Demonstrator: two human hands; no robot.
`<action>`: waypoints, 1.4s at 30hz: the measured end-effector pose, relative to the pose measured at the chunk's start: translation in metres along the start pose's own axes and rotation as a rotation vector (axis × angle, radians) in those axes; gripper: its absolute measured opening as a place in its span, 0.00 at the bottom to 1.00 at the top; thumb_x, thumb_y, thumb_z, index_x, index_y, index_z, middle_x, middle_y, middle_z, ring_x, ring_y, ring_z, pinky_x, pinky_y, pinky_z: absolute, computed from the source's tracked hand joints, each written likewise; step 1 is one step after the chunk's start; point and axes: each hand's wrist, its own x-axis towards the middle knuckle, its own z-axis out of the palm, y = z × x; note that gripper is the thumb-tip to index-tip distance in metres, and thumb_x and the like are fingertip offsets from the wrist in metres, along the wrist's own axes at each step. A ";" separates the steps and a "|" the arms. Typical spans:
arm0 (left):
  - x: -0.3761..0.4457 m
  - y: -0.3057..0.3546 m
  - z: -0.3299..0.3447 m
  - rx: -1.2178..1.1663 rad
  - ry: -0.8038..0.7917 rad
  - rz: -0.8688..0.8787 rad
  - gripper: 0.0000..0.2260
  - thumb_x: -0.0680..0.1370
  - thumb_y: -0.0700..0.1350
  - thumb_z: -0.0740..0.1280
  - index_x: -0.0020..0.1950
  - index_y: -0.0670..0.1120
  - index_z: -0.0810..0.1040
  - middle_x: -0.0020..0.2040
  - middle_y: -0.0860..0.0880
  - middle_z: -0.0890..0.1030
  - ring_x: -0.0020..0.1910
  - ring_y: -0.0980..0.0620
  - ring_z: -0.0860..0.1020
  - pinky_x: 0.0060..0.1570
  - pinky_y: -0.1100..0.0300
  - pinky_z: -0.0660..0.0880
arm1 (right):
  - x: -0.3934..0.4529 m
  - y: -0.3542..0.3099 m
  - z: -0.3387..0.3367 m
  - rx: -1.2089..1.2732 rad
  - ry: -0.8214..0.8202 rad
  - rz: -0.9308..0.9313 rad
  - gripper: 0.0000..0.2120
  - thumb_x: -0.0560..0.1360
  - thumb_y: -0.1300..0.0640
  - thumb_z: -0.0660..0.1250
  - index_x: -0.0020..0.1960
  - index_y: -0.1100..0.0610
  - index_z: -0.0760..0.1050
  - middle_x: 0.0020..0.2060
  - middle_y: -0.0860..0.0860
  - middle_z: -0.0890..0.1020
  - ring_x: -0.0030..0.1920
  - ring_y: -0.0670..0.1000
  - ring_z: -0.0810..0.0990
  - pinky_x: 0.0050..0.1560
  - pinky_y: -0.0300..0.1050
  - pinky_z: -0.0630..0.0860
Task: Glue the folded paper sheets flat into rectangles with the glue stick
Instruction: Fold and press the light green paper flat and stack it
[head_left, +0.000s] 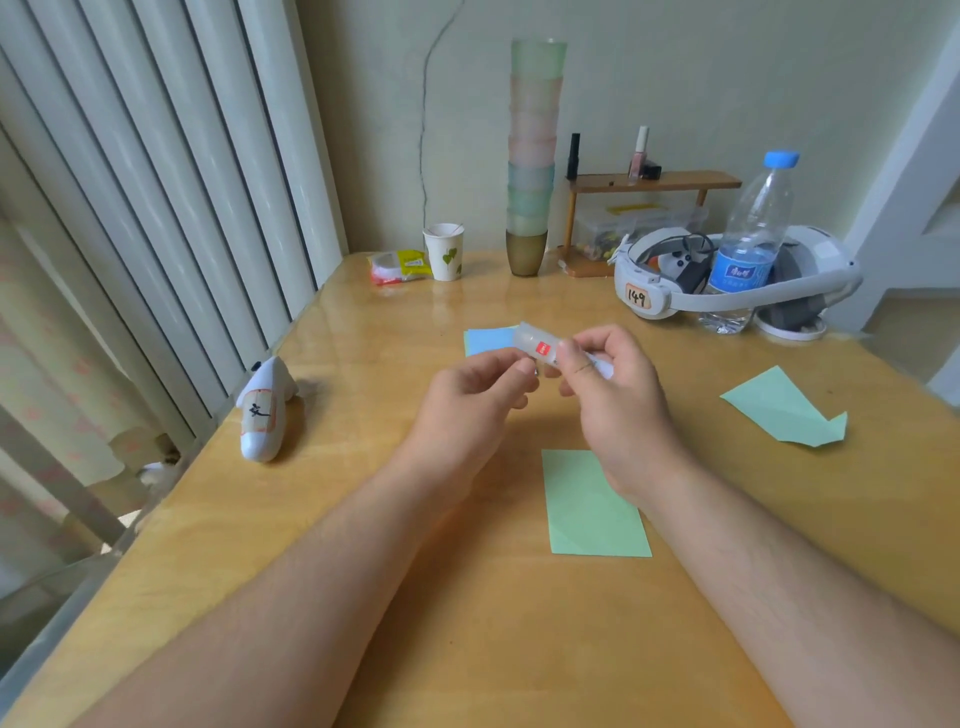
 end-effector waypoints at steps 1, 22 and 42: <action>-0.001 0.002 0.001 -0.041 -0.008 0.011 0.10 0.83 0.47 0.69 0.46 0.59 0.87 0.44 0.54 0.84 0.41 0.57 0.76 0.41 0.70 0.72 | -0.001 0.002 0.001 -0.011 -0.022 0.002 0.06 0.83 0.49 0.66 0.51 0.50 0.74 0.44 0.46 0.81 0.42 0.42 0.77 0.48 0.42 0.74; 0.018 0.004 -0.052 0.561 0.415 0.196 0.08 0.79 0.57 0.71 0.50 0.54 0.83 0.41 0.57 0.85 0.44 0.60 0.82 0.42 0.60 0.74 | 0.006 0.011 -0.019 -0.611 -0.212 -0.031 0.13 0.78 0.52 0.70 0.61 0.42 0.80 0.55 0.34 0.82 0.54 0.41 0.78 0.49 0.34 0.72; 0.015 -0.011 -0.066 0.744 0.360 -0.126 0.10 0.74 0.54 0.74 0.52 0.53 0.81 0.45 0.56 0.83 0.48 0.53 0.81 0.43 0.58 0.76 | 0.006 0.019 -0.033 -0.643 -0.268 0.049 0.09 0.79 0.49 0.72 0.58 0.46 0.82 0.49 0.37 0.82 0.54 0.38 0.79 0.50 0.28 0.71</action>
